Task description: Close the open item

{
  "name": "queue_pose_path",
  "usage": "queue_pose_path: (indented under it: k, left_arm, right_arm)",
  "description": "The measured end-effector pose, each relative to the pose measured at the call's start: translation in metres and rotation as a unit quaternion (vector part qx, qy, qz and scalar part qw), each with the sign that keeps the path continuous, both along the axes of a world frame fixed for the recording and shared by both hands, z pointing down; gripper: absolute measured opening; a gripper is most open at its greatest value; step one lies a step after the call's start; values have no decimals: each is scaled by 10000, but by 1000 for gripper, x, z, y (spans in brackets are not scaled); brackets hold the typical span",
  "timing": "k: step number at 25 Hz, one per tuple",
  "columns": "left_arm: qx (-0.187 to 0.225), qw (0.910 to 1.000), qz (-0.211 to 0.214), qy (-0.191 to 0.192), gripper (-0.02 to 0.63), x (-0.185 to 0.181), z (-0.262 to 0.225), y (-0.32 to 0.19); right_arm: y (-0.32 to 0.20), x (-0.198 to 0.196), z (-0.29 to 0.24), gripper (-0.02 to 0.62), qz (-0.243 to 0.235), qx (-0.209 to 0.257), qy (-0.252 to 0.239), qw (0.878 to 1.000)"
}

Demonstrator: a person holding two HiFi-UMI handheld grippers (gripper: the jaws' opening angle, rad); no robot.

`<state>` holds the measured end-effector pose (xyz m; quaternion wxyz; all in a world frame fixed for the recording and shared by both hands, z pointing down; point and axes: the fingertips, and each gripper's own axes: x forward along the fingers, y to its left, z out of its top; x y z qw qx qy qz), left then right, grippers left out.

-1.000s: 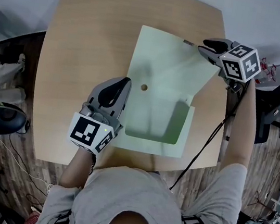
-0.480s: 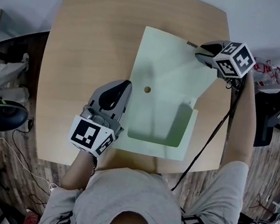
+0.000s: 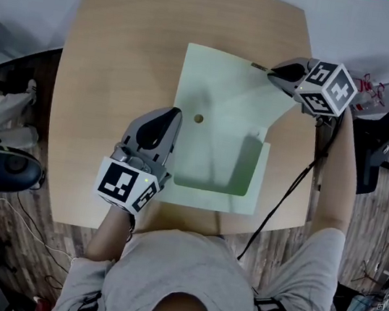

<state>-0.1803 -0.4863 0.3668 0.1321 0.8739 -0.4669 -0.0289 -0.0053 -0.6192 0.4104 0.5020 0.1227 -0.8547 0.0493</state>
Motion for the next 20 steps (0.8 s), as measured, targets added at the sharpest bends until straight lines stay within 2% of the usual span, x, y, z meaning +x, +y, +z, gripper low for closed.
queue_pose_path:
  k: [13, 20]
  left_arm:
    - [162, 9997, -155, 36, 12, -6, -19, 31]
    - [179, 9997, -162, 34, 12, -1, -26, 54]
  right_arm:
    - [117, 2, -26, 18, -341, 362, -55, 9987]
    - [179, 9, -22, 20, -282, 603, -149, 9977]
